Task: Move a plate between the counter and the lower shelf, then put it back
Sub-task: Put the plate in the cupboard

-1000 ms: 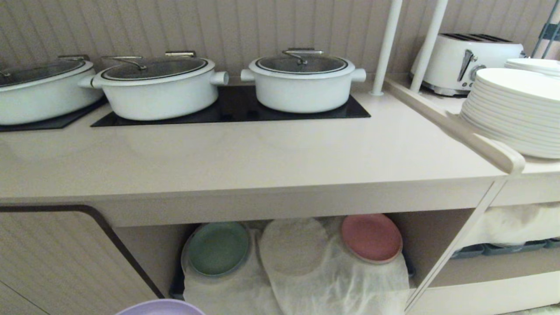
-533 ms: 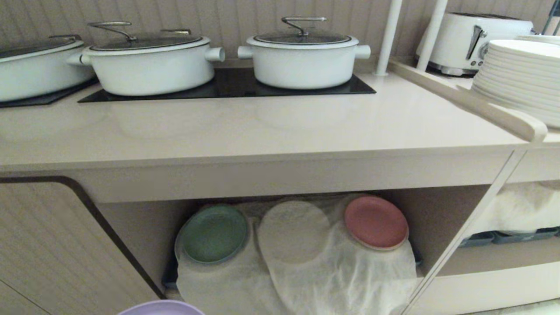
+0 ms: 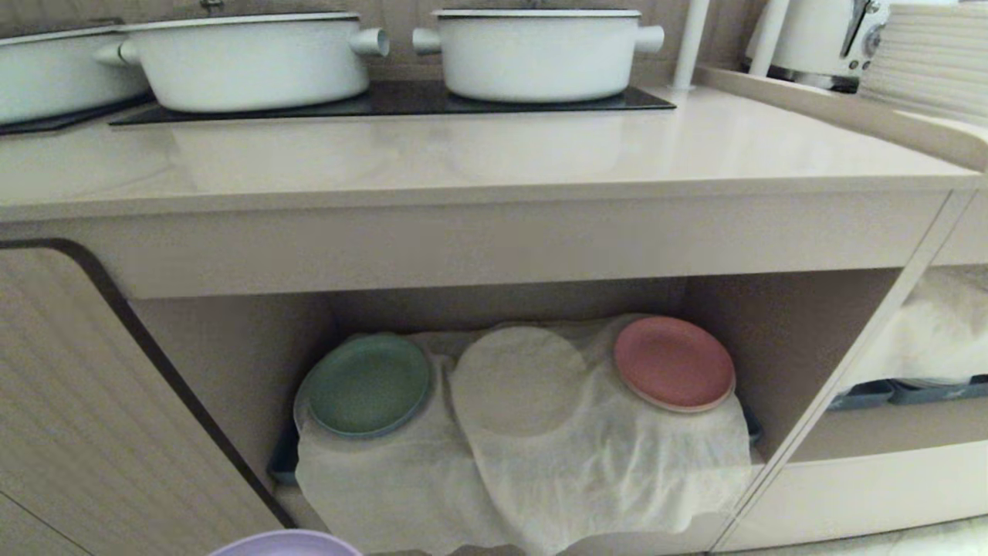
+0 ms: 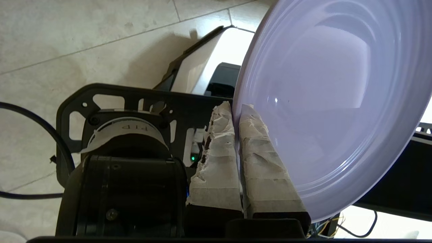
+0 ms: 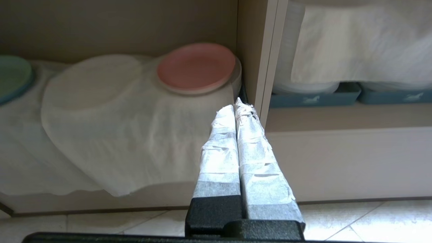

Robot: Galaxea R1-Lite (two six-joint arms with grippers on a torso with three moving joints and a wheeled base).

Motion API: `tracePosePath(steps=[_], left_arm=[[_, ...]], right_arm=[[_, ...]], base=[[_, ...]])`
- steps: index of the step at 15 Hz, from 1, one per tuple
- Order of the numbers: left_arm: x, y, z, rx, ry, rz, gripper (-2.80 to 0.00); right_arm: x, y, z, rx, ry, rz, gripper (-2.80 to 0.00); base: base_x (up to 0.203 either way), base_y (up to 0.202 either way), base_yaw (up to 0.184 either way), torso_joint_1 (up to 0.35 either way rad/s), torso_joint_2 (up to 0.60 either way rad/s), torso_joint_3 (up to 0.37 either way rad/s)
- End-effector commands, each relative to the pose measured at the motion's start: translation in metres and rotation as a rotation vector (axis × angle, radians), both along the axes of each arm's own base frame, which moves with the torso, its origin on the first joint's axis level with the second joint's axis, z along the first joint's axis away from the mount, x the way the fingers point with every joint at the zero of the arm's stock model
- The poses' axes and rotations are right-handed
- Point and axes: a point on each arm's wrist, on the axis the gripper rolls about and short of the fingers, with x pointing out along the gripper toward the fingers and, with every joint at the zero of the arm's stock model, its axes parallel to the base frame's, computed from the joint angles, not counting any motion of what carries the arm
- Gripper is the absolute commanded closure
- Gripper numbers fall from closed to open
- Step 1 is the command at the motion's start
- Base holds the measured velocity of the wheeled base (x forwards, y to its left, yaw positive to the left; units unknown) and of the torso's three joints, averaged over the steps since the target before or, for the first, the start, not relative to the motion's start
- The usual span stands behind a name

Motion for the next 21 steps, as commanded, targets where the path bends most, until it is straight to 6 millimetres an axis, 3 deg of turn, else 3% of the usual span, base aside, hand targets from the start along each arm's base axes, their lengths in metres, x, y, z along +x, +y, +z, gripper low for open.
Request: tracePosePath(steps=[1,7,21], left_arm=[[-0.0002,0.0000,-0.0002,-0.002,0.006,0.002,0.00],[-0.0002,0.0000,-0.0002,-0.002,0.007,0.001,0.00],[0.0064,-0.0013,-0.0015,-0.033,-0.018,-0.028,0.00]], right_arm=[[0.0001,0.0000,0.0001,0.000,0.001,0.000,0.00],[0.0001,0.0000,0.0001,0.000,0.001,0.000,0.00],[0.0001,0.0000,0.0001,0.000,0.001,0.000,0.00]], base=[[0.000,0.000,0.000,-0.157,0.46,0.297],[0.000,0.000,0.000,-0.102,0.37,0.258],[0.000,0.000,0.000,-0.002,0.01,0.010]])
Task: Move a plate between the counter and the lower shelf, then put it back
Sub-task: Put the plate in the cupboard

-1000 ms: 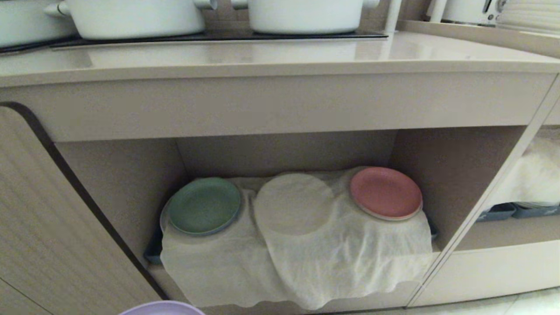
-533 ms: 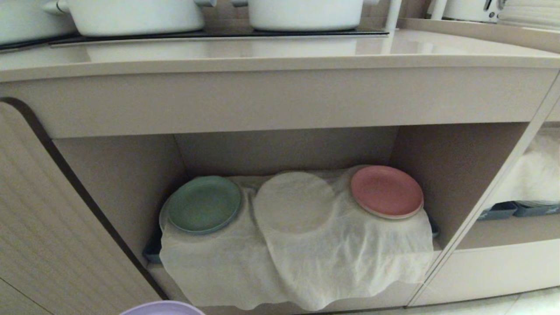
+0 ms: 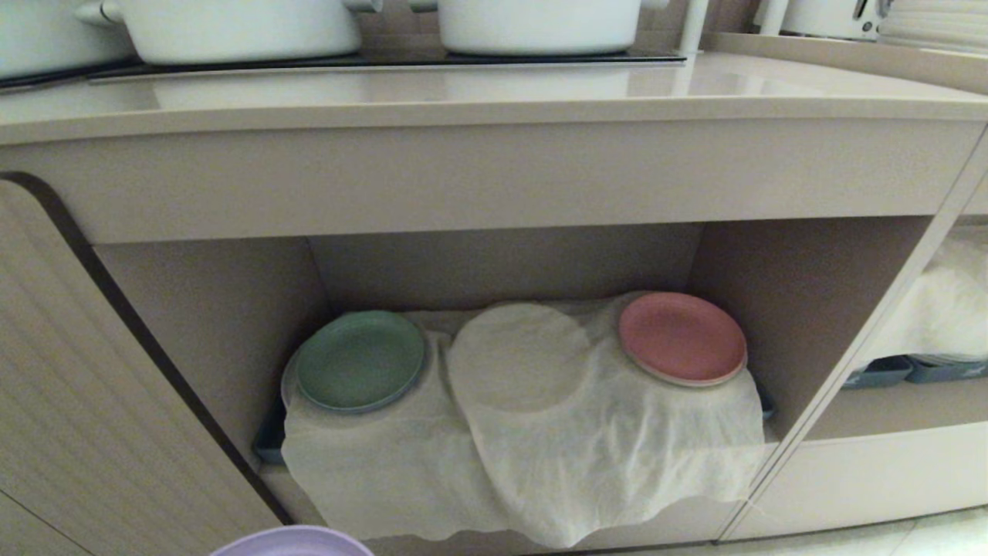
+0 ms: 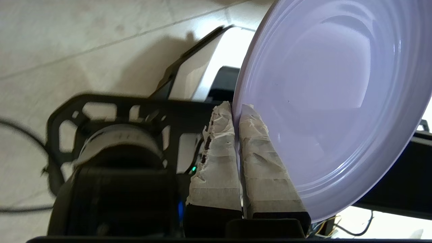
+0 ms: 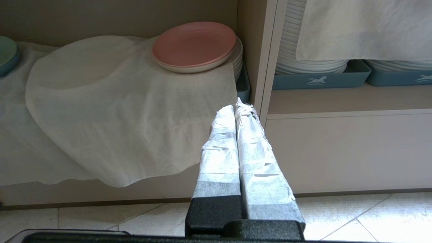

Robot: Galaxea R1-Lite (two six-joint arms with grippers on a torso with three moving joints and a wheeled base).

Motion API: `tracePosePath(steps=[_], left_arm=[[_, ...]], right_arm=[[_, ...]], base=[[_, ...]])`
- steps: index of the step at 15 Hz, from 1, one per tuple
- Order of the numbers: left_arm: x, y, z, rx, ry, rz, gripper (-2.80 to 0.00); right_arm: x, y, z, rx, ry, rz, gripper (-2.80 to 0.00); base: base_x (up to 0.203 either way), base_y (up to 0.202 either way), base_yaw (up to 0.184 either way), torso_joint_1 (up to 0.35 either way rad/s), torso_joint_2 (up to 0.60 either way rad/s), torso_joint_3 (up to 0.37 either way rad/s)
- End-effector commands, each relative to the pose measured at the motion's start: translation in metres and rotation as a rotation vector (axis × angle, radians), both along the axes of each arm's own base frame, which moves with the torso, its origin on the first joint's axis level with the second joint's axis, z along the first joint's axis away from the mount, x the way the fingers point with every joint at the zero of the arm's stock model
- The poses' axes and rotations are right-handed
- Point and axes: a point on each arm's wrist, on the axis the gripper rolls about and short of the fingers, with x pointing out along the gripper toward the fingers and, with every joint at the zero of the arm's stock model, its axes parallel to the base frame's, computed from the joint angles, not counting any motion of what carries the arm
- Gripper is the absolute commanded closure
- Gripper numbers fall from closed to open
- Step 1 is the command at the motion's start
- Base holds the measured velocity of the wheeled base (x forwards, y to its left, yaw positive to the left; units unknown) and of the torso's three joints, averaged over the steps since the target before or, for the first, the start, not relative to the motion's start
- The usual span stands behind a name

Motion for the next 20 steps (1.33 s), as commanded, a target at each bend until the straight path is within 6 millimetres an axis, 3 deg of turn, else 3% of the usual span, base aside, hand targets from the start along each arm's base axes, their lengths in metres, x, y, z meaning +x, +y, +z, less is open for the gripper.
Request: tracePosePath(steps=[1,10,20], left_arm=[[0.006,-0.001,0.001,-0.014,0.001,-0.008,0.00],[0.045,-0.008,0.004,-0.021,-0.028,-0.091,0.00],[0.047,-0.023,-0.001,-0.012,0.014,-0.296,0.00]], right_arm=[[0.000,0.000,0.000,0.000,0.001,0.001,0.00],[0.000,0.000,0.000,0.000,0.001,0.001,0.00],[0.000,0.000,0.000,0.000,0.001,0.001,0.00]], base=[[0.000,0.000,0.000,0.000,0.00,0.000],[0.000,0.000,0.000,0.000,0.00,0.000],[0.000,0.000,0.000,0.000,0.00,0.000]])
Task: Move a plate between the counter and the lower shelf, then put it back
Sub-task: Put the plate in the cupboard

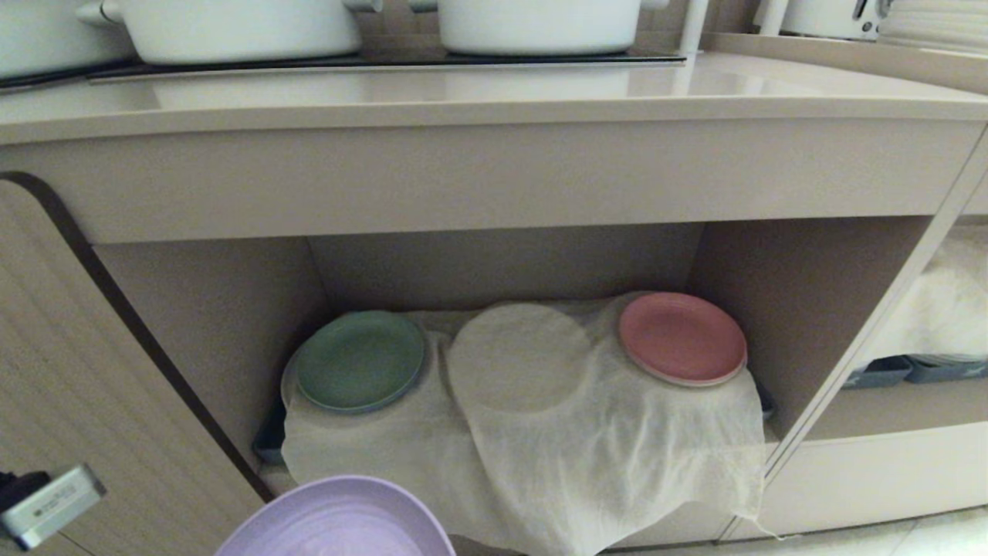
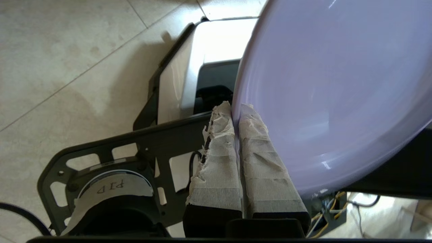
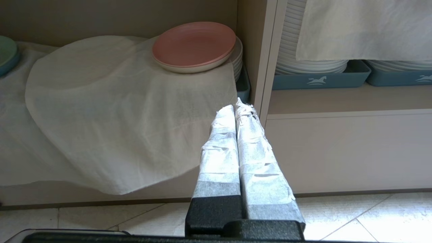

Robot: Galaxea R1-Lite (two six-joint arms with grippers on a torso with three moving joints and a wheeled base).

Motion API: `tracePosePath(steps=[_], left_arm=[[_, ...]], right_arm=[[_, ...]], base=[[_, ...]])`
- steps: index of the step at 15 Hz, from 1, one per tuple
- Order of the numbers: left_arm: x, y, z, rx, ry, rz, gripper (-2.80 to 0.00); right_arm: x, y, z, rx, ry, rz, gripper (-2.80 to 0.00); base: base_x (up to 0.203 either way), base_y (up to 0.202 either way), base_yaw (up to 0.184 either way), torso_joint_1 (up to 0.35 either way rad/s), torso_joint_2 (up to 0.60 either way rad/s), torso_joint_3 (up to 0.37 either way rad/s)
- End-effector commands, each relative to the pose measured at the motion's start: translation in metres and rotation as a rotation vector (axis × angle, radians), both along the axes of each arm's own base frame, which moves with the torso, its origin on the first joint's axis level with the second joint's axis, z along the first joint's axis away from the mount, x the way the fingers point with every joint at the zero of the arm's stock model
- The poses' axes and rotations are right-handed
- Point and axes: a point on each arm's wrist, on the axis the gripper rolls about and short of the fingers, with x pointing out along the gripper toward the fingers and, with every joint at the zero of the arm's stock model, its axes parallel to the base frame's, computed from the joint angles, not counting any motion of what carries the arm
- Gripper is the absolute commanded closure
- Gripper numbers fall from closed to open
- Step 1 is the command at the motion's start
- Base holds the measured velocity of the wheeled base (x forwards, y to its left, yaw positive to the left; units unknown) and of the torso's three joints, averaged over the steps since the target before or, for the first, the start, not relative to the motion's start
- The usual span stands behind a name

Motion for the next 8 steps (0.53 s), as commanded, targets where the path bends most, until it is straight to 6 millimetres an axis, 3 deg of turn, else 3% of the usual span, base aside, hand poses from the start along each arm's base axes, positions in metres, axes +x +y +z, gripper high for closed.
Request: tracePosePath(steps=[1,4,8], left_arm=[[0.008,-0.004,-0.003,0.006,0.028,-0.020,0.00],[0.023,-0.012,-0.008,0.003,0.018,-0.039,0.00],[0.027,-0.016,-0.009,0.001,0.016,-0.062,0.00]], right_arm=[[0.000,0.000,0.000,0.000,0.001,0.001,0.00],[0.000,0.000,0.000,0.000,0.001,0.002,0.00],[0.000,0.000,0.000,0.000,0.001,0.001,0.00]], base=[[0.000,0.000,0.000,0.000,0.00,0.000],[0.000,0.000,0.000,0.000,0.00,0.000],[0.000,0.000,0.000,0.000,0.00,0.000]])
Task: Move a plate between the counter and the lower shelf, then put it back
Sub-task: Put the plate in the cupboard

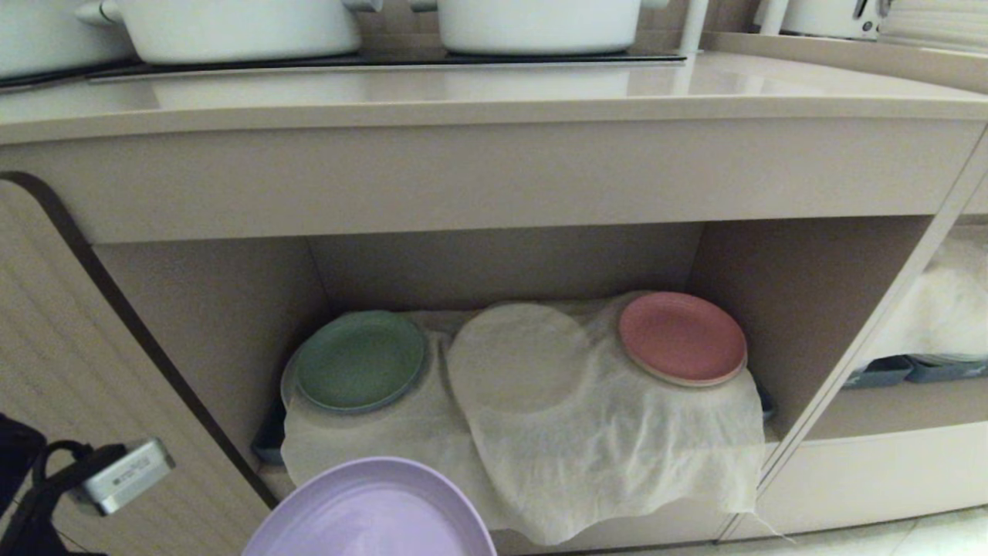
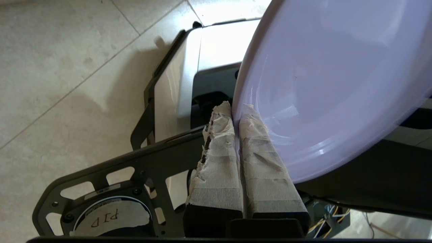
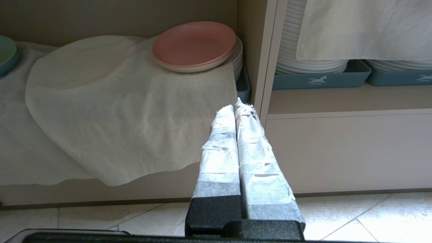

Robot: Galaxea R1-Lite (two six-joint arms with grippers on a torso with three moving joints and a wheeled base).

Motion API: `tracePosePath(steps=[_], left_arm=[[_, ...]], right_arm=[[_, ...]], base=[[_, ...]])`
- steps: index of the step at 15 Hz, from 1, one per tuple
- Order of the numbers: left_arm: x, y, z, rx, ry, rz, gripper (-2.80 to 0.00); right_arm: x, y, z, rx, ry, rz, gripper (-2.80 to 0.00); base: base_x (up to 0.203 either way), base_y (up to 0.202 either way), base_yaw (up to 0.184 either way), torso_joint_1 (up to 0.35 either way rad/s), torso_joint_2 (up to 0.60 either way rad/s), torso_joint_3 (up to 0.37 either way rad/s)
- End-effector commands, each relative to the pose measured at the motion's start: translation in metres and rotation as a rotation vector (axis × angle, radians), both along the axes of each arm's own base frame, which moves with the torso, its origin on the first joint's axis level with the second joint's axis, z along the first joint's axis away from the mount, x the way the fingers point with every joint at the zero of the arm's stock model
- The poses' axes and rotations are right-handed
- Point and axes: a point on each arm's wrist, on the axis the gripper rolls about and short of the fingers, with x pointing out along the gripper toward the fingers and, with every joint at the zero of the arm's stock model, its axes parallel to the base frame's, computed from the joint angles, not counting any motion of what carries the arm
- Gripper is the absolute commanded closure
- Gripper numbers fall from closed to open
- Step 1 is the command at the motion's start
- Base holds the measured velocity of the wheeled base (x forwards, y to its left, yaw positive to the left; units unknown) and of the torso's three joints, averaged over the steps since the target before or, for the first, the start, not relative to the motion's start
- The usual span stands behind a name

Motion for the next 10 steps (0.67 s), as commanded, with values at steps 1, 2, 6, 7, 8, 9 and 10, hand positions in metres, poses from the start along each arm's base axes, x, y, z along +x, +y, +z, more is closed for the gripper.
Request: tracePosePath(steps=[1,2,6,7,8,9,10], left_arm=[[0.003,-0.002,-0.003,0.009,0.031,0.001,0.00],[0.005,-0.002,-0.004,0.011,0.038,0.001,0.00],[0.017,-0.007,-0.003,-0.004,0.028,0.041,0.00],[0.020,-0.008,-0.003,-0.003,0.026,0.048,0.00],[0.023,-0.009,-0.003,-0.003,0.031,0.050,0.00],[0.026,-0.011,-0.004,-0.007,0.036,0.056,0.00],[0.030,-0.012,-0.004,-0.012,0.046,0.069,0.00]], right_arm=[[0.000,0.000,0.000,0.000,0.001,0.001,0.00],[0.000,0.000,0.000,0.000,0.001,0.001,0.00],[0.000,0.000,0.000,0.000,0.001,0.001,0.00],[0.000,0.000,0.000,0.000,0.001,0.002,0.00],[0.000,0.000,0.000,0.000,0.001,0.001,0.00],[0.000,0.000,0.000,0.000,0.001,0.001,0.00],[0.000,0.000,0.000,0.000,0.001,0.001,0.00]], base=[[0.000,0.000,0.000,0.000,0.00,0.000],[0.000,0.000,0.000,0.000,0.00,0.000],[0.000,0.000,0.000,0.000,0.00,0.000],[0.000,0.000,0.000,0.000,0.00,0.000],[0.000,0.000,0.000,0.000,0.00,0.000],[0.000,0.000,0.000,0.000,0.00,0.000],[0.000,0.000,0.000,0.000,0.00,0.000]])
